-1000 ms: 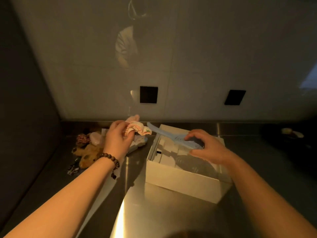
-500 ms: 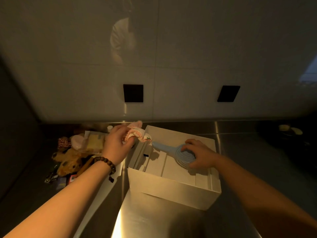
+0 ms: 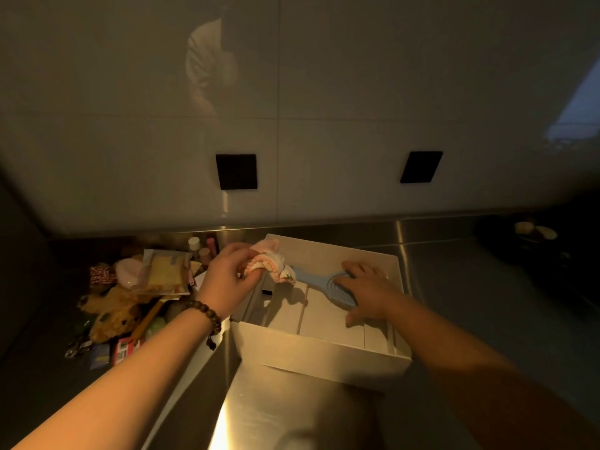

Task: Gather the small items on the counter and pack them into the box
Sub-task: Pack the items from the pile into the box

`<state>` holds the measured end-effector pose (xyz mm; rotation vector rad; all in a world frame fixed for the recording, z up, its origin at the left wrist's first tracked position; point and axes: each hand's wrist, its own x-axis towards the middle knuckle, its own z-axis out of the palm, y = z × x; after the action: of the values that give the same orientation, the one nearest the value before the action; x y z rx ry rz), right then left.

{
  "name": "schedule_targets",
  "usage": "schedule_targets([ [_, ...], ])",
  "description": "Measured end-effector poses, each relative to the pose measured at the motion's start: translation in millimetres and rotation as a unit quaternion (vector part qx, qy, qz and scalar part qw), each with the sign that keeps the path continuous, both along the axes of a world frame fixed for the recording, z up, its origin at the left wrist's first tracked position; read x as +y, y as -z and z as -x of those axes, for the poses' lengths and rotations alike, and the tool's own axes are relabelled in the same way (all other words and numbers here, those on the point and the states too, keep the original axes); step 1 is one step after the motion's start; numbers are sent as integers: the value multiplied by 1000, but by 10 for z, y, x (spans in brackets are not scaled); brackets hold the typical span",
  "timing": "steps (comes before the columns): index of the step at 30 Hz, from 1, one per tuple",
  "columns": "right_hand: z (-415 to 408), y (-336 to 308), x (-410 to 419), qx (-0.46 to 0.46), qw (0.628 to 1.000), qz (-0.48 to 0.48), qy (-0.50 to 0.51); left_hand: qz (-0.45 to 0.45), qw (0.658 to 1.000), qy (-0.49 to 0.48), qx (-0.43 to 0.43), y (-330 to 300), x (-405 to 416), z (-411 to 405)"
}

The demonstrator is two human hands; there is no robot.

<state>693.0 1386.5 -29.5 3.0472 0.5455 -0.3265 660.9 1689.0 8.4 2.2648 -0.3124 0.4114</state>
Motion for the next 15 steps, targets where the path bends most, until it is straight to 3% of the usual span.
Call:
schedule_targets([
  [5, 168, -439, 531, -24, 965, -254, -54, 5, 999, 47, 23, 3, -156, -16],
  [8, 263, -558, 818, 15, 946, -310, -90, 17, 995, 94, 15, -23, -267, 0],
  [11, 261, -551, 896, 5, 933, -357, -56, 20, 992, 122, 26, -11, -271, 1],
  [13, 241, -522, 891, -19, 918, -395, -11, -17, 993, 104, 56, 51, -183, -40],
  [15, 214, -460, 892, -26, 902, -429, 42, -124, 985, 56, 102, 145, -58, -94],
])
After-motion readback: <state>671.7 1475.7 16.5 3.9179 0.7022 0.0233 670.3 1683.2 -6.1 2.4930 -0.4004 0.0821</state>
